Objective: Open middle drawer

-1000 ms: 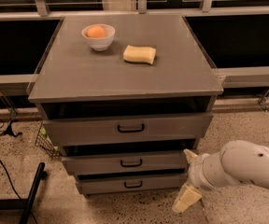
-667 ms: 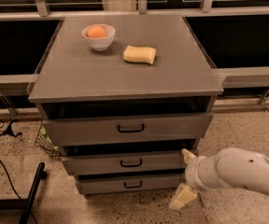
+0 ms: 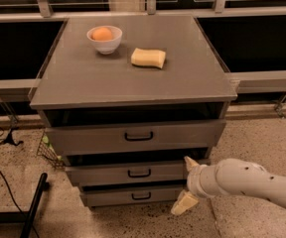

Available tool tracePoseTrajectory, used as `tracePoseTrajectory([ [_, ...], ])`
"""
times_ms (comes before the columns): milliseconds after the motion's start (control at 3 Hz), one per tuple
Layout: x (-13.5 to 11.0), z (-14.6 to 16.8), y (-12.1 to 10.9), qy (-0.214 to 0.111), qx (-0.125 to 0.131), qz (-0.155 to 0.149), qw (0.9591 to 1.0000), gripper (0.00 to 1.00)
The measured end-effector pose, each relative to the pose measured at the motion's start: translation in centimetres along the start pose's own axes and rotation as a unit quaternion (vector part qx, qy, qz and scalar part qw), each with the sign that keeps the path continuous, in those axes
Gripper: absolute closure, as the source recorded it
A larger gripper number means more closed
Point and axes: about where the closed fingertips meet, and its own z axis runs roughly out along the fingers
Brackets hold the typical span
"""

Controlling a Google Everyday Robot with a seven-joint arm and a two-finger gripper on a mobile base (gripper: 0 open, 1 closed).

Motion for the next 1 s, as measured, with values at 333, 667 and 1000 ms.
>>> tracePoseTrajectory([
  [333,0.0,2.4,-0.9,-0.010,-0.002,-0.001,0.9999,0.00],
  [667,0.2,4.8,-2.0,-0.033,0.007,-0.007,0.9994,0.00],
  [1000,-0.5,8.0,-4.3,-0.058,0.011,-0.023,0.9980,0.00],
])
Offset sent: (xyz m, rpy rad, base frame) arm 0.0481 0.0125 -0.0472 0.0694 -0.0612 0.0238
